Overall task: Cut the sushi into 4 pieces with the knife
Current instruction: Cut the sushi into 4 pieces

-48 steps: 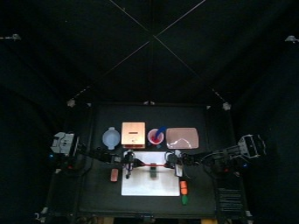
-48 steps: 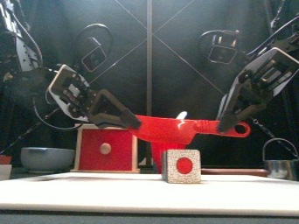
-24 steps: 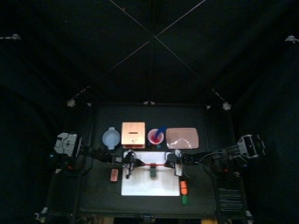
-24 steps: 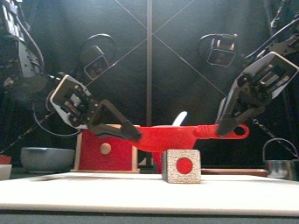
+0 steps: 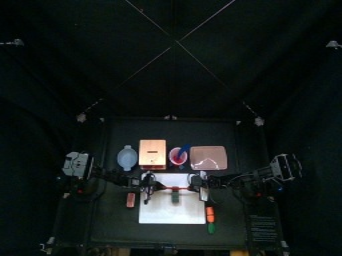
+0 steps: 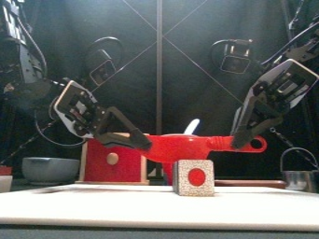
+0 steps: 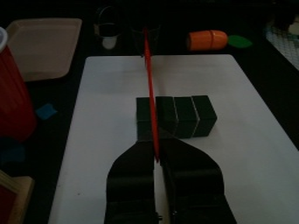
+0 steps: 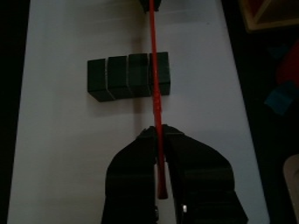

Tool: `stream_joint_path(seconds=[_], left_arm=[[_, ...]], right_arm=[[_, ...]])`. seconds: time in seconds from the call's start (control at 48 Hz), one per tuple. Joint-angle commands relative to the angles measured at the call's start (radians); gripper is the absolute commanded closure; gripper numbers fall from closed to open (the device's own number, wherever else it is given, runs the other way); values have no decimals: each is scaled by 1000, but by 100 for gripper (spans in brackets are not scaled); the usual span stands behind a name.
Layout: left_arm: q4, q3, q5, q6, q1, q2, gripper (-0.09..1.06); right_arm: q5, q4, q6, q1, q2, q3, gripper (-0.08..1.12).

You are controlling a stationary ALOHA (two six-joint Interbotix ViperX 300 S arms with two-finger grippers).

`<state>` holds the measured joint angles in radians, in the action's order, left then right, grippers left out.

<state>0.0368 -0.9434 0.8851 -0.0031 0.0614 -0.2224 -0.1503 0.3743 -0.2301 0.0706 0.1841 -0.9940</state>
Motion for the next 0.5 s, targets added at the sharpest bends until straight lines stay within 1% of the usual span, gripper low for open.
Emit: stream_joint_path(seconds=[0.021, 0.354, 0.5], left_arm=[[9, 49, 11, -2, 3, 0, 67], [14, 46, 11, -2, 9, 0, 67], [14, 46, -2, -2, 9, 0, 67]], right_arm=[[-20, 2, 0, 0, -2, 32, 97], [-20, 15, 2, 15, -15, 34, 97], [-20, 20, 2, 18, -18, 34, 97]])
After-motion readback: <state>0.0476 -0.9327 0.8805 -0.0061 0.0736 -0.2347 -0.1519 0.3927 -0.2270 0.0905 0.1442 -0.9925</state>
